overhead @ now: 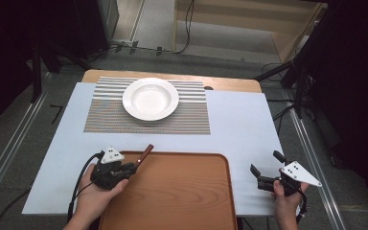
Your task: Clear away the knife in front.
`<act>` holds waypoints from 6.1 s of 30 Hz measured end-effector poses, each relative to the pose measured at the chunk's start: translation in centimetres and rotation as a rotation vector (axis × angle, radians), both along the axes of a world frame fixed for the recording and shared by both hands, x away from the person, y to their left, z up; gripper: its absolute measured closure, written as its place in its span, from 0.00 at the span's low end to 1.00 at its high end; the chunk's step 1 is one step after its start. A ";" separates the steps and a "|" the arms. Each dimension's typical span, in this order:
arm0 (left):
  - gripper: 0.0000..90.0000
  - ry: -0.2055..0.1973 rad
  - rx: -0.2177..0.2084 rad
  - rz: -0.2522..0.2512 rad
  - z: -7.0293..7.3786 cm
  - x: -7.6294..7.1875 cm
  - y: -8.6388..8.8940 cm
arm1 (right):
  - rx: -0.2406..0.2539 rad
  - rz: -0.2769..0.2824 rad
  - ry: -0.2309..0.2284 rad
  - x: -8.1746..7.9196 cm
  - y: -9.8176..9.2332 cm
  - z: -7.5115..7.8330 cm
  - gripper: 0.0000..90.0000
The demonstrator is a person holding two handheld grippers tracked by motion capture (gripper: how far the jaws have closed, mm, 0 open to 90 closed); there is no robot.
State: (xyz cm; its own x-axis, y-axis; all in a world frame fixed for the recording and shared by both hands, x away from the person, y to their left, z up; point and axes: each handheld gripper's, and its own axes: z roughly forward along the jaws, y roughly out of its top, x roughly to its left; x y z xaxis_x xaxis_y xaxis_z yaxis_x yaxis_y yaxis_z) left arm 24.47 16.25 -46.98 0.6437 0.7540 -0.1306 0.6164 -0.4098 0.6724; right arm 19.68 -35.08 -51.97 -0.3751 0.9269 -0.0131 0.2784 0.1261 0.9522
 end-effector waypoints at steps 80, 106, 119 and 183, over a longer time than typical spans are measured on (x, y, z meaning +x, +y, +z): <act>0.99 0.026 0.066 -0.039 -2.0 0.7 3.7 | -0.013 0.001 0.003 0.0 0.1 0.0 0.00; 0.33 -0.203 -0.155 0.010 -0.5 0.7 6.6 | -0.014 0.003 0.002 0.0 0.1 0.0 0.00; 0.09 -0.258 -0.226 0.020 -0.2 0.8 8.3 | -0.013 0.001 0.003 0.0 0.1 0.0 0.00; 0.00 -0.371 -0.240 0.207 -1.8 1.2 16.6 | -0.010 -0.003 0.003 0.1 0.1 0.0 0.00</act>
